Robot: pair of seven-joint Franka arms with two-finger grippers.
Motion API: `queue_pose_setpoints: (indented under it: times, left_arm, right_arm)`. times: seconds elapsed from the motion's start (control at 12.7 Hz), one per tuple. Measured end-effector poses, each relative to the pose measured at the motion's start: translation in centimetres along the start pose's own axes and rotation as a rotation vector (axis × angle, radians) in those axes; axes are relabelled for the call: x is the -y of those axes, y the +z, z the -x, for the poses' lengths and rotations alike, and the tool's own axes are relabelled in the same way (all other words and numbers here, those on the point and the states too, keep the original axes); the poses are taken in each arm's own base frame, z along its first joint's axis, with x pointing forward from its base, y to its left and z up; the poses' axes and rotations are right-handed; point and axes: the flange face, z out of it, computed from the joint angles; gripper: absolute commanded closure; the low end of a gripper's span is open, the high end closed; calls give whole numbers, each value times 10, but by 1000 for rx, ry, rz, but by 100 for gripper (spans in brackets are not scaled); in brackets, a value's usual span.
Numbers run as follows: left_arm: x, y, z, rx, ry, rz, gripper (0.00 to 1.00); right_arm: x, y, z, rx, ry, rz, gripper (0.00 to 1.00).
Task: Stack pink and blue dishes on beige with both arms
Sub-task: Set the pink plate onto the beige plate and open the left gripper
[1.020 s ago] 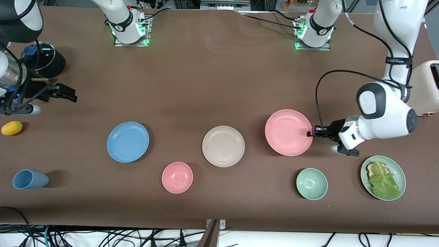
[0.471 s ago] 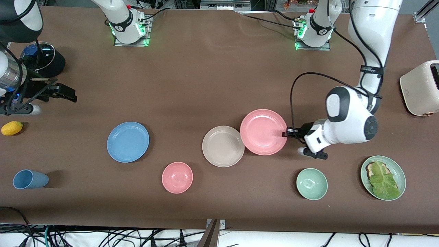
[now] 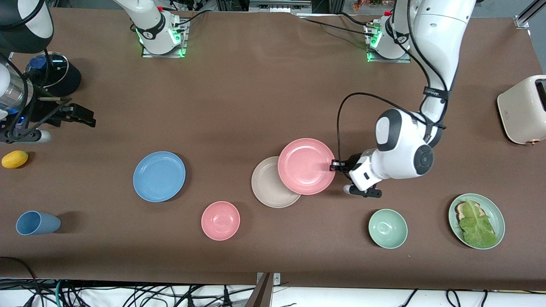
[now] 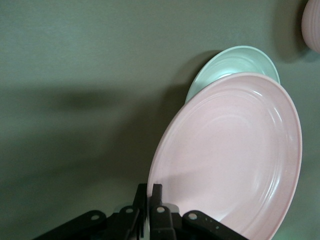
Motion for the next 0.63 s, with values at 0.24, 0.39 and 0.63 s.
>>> queue_pose_setpoints:
  times: [0.24,0.39,0.63]
  left_arm:
    - [-25,23,-4,-51,-44,-13,100]
    - [-42,42,-4,-62,-66,-20,100]
    - [-53,60,-8,-84,-92,-24,100]
  right_arm:
    - [0,0,0,0,0,0,0]
    - [0,0,0,0,0,0,0]
    - [0,0,0,0,0,0,0]
